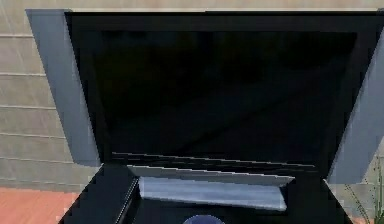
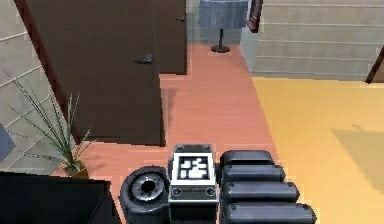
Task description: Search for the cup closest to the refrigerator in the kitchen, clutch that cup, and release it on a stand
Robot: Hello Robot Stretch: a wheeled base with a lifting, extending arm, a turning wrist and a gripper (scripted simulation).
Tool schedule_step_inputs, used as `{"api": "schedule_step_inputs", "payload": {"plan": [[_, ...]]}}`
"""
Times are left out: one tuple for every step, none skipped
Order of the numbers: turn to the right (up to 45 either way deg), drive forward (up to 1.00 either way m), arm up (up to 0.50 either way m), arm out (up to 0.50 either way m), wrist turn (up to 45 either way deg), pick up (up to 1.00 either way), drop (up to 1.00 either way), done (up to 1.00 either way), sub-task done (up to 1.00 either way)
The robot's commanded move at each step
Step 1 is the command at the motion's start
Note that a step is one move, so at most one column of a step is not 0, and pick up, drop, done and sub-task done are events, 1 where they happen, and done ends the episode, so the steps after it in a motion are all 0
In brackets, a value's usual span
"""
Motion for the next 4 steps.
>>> {"api": "schedule_step_inputs", "payload": {"plan": [[27.0,0.00,0.00,0.00,0.0,0.00,0.00,0.00,0.00],[0.0,0.10,0.00,0.00,0.0,0.00,0.00,0.00,0.00],[-27.0,0.00,0.00,0.00,0.0,0.00,0.00,0.00,0.00],[12.0,0.00,0.00,0.00,0.0,0.00,0.00,0.00,0.00]]}}
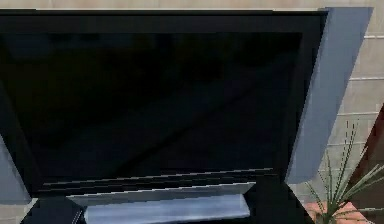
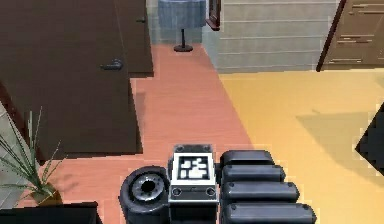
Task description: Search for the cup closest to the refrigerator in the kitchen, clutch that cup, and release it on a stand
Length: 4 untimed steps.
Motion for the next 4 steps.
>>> {"api": "schedule_step_inputs", "payload": {"plan": [[3.0,0.00,0.00,0.00,0.0,0.00,0.00,0.00,0.00],[-9.0,0.00,0.00,0.00,0.0,0.00,0.00,0.00,0.00],[-45.0,0.00,0.00,0.00,0.0,0.00,0.00,0.00,0.00],[-33.0,0.00,0.00,0.00,0.0,0.00,0.00,0.00,0.00]]}}
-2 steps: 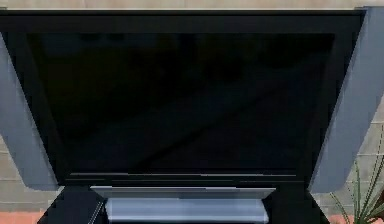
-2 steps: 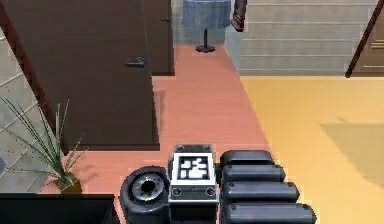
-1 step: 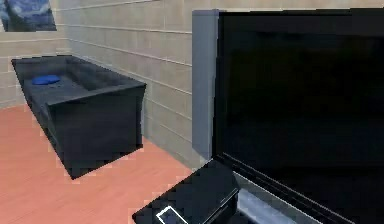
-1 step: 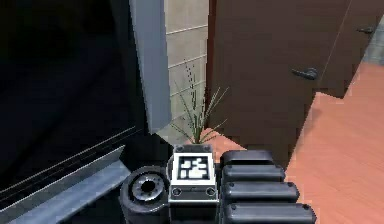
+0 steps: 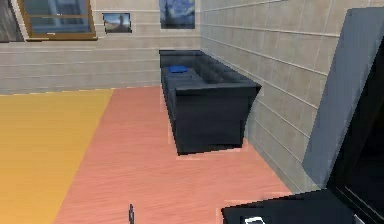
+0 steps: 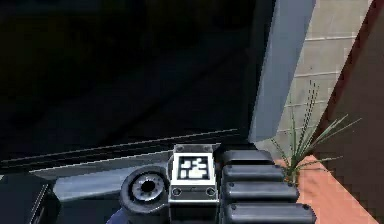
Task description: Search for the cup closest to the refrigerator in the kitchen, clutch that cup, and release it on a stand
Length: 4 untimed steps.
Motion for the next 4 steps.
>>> {"api": "schedule_step_inputs", "payload": {"plan": [[0.0,0.15,0.00,0.00,0.0,0.00,0.00,0.00,0.00],[45.0,0.00,0.00,0.00,0.0,0.00,0.00,0.00,0.00],[45.0,0.00,0.00,0.00,0.0,0.00,0.00,0.00,0.00],[45.0,0.00,0.00,0.00,0.0,0.00,0.00,0.00,0.00]]}}
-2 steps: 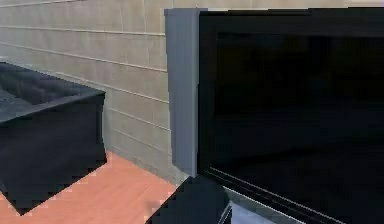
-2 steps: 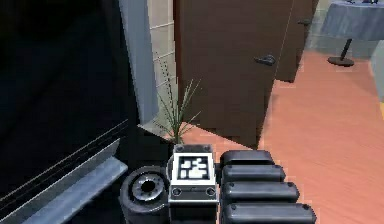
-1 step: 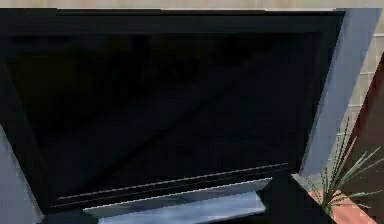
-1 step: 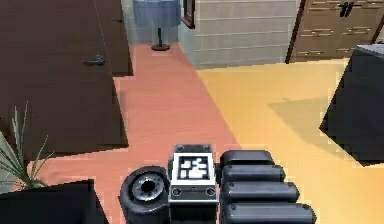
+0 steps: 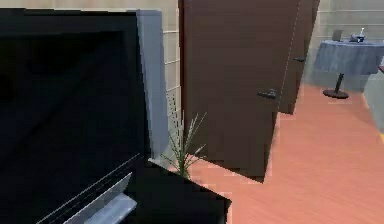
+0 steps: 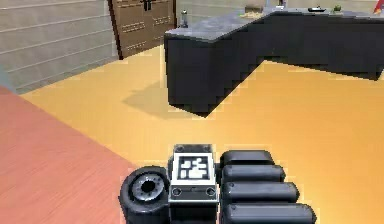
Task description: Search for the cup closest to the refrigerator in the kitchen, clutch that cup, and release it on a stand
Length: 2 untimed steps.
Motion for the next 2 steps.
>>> {"api": "schedule_step_inputs", "payload": {"plan": [[24.0,0.00,0.00,0.00,0.0,0.00,0.00,0.00,0.00],[-45.0,0.00,0.00,0.00,0.0,0.00,0.00,0.00,0.00]]}}
